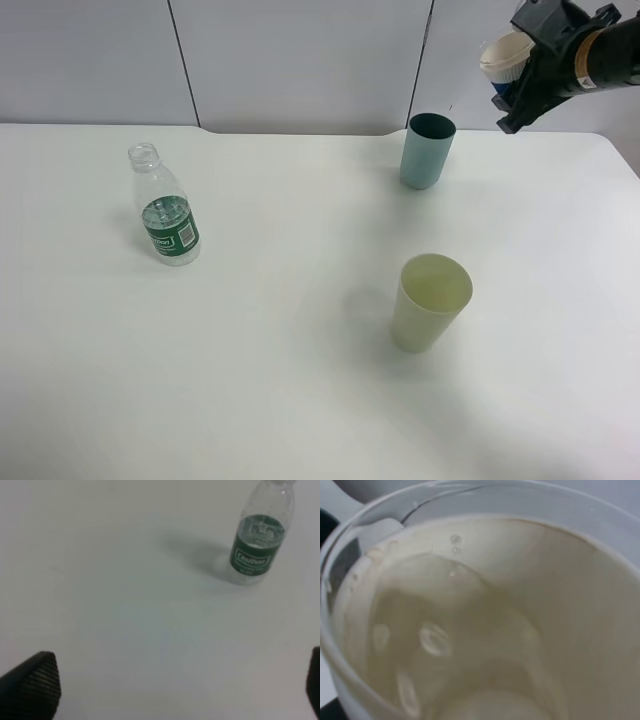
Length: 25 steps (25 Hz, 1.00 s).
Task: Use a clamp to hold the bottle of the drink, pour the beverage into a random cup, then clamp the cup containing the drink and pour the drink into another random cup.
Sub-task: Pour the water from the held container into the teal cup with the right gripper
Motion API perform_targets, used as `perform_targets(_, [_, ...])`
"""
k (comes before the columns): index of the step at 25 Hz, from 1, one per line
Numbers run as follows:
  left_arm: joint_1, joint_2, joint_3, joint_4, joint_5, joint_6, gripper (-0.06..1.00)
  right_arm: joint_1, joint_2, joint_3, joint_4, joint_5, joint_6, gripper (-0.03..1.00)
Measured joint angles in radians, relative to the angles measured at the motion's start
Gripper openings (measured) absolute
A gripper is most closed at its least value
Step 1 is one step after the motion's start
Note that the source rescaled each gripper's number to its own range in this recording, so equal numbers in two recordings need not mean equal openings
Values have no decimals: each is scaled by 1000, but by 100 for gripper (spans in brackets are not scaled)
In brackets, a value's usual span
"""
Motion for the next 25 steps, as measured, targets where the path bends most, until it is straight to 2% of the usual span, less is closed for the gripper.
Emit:
perform_targets(15, [0,0,0,0,1,0,100,107,85,-114,-120,128,-1,0])
perform_targets(25, [0,0,0,0,1,0,100,119,90,-124,-168,183,-59,0])
